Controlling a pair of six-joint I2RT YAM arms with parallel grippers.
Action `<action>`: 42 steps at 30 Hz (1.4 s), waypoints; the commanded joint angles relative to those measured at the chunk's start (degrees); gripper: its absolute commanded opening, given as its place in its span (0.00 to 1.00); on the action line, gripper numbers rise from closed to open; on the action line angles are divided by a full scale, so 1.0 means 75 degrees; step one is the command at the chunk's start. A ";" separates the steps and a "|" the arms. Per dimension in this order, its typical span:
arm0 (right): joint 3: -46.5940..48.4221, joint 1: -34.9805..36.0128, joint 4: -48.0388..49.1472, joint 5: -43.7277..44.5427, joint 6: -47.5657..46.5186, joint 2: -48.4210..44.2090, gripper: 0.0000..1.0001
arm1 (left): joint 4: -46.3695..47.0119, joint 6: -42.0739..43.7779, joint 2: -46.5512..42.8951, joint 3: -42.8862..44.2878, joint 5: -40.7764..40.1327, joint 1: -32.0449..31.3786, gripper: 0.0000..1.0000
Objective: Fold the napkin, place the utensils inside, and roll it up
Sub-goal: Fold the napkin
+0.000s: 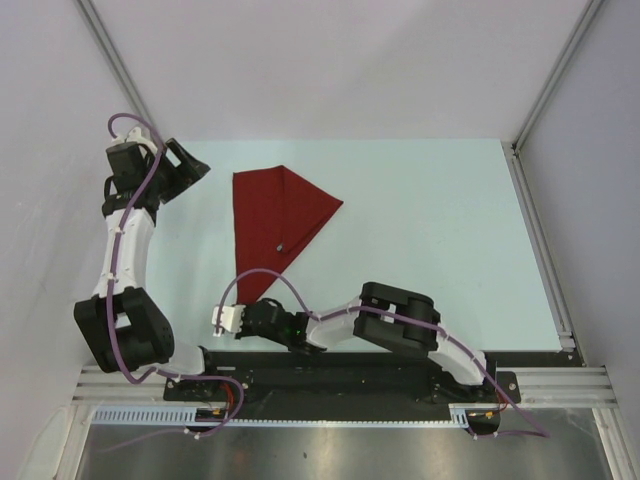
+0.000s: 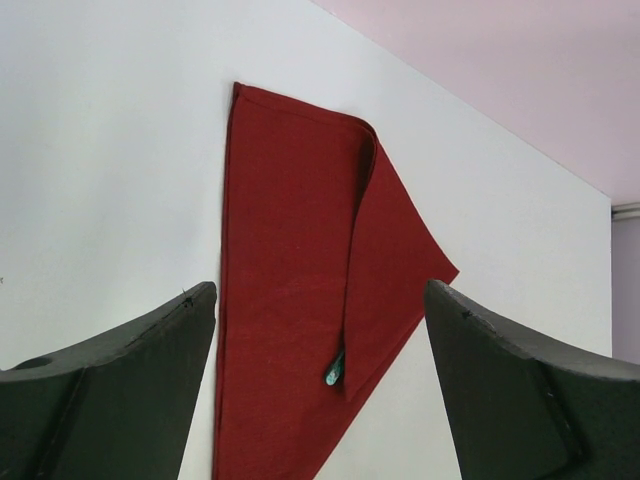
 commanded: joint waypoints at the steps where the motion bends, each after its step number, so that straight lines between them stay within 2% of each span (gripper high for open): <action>1: 0.0294 -0.0155 -0.0540 -0.0466 0.0700 0.0187 0.13 | 0.0275 -0.0114 -0.0020 0.0141 0.0189 0.0117 0.89; 2: 0.0306 -0.0178 -0.0528 -0.0502 0.0922 0.0164 0.08 | 0.0275 -0.0114 -0.0008 0.0141 0.0189 0.0152 0.89; 7: 0.0447 -0.0482 -0.0505 -0.0841 0.1801 -0.0129 0.00 | 0.0275 -0.0125 0.0016 0.0141 0.0236 0.0234 0.89; 12: 0.0295 -0.1103 -0.0470 -0.1381 0.3334 -0.0843 0.00 | 0.0286 -0.0137 0.0039 0.0130 0.0236 0.0246 0.89; 15: 0.0084 -0.1642 -0.0364 -0.1592 0.4015 -0.1452 0.00 | 0.0391 -0.0242 0.0063 0.0059 0.0412 0.0246 0.88; 19: -0.0033 -0.2649 -0.0317 -0.2388 0.5687 -0.2050 0.00 | 0.0416 -0.0243 0.0039 0.0036 0.0366 0.0246 0.88; 20: -0.0080 -0.3161 -0.0224 -0.2610 0.5972 -0.2086 0.00 | 0.0404 -0.0231 0.0028 0.0036 0.0342 0.0258 0.88; 22: -0.0220 -0.3586 0.0196 -0.3173 0.6848 -0.2122 0.00 | 0.0415 -0.0242 0.0016 0.0036 0.0353 0.0246 0.88; 25: -0.0432 -0.4418 0.0596 -0.3572 0.7519 -0.2028 0.00 | 0.0439 -0.0254 0.0051 0.0012 0.0377 0.0235 0.88; 30: -0.0713 -0.5192 0.1112 -0.3714 0.7897 -0.1782 0.00 | 0.0439 -0.0266 0.0109 0.0001 0.0377 0.0235 0.89; 42: -0.0549 -0.5768 0.1183 -0.3631 0.7698 -0.1232 0.00 | 0.0486 -0.0348 0.0168 -0.0046 0.0482 0.0246 0.88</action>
